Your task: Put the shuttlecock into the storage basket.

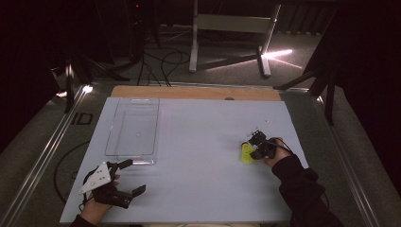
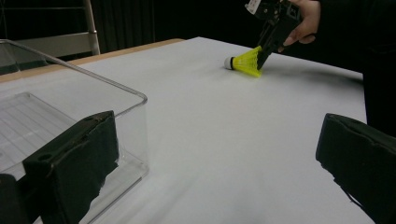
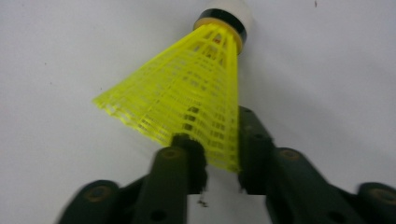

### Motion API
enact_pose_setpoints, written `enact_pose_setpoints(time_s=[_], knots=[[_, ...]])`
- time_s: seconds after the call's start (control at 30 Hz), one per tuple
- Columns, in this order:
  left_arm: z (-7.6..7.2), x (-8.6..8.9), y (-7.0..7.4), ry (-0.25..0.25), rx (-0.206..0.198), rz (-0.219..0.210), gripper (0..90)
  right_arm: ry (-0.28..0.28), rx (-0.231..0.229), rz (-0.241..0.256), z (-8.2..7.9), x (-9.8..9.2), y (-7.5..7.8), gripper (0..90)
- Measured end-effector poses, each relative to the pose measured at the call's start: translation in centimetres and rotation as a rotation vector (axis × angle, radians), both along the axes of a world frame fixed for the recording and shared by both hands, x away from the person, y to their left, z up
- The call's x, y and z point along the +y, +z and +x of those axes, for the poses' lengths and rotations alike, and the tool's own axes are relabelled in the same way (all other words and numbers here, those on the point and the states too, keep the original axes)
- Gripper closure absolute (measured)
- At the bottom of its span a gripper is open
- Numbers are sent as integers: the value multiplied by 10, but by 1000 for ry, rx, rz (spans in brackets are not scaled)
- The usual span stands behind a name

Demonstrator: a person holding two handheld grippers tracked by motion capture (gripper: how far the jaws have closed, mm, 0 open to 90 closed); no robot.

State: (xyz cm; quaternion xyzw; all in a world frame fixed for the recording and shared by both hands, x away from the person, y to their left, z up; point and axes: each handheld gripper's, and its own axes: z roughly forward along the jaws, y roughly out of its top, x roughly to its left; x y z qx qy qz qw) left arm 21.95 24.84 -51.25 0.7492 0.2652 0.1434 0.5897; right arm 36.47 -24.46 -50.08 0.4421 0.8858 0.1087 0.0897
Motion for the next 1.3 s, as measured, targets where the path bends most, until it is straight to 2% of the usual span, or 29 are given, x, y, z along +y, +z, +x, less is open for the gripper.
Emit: enact_pose_setpoints(time_s=[0.1,0.17,0.5,0.73,0.93,1.03,1.07,1.13,1.17,1.2,1.23,1.3], knots=[[0,0,0,-1,1,0,2,11,1,-2,1,0,1,883],[0,0,0,-2,1,0,2,13,8,1,1,0,1,896],[0,-1,0,-2,3,4,2,97,1,4,0,0,15,900],[1,-1,0,-5,6,5,2,175,36,-12,-2,1,21,900],[1,-2,0,-4,8,9,2,268,93,-49,-5,4,24,900],[1,-2,0,-4,10,9,2,325,100,-58,-6,6,28,900],[1,-2,0,-3,11,12,2,327,100,-55,-6,6,29,900],[1,-2,1,-3,11,16,2,374,99,-60,-8,7,32,900],[1,-2,1,-4,11,16,2,411,94,-36,-8,7,34,900],[1,-3,1,-5,12,19,2,440,102,-36,-9,7,35,900],[1,-3,1,-5,11,22,2,491,80,-40,-10,8,36,900],[2,-3,2,-4,14,27,2,539,92,-38,-11,9,38,900]])
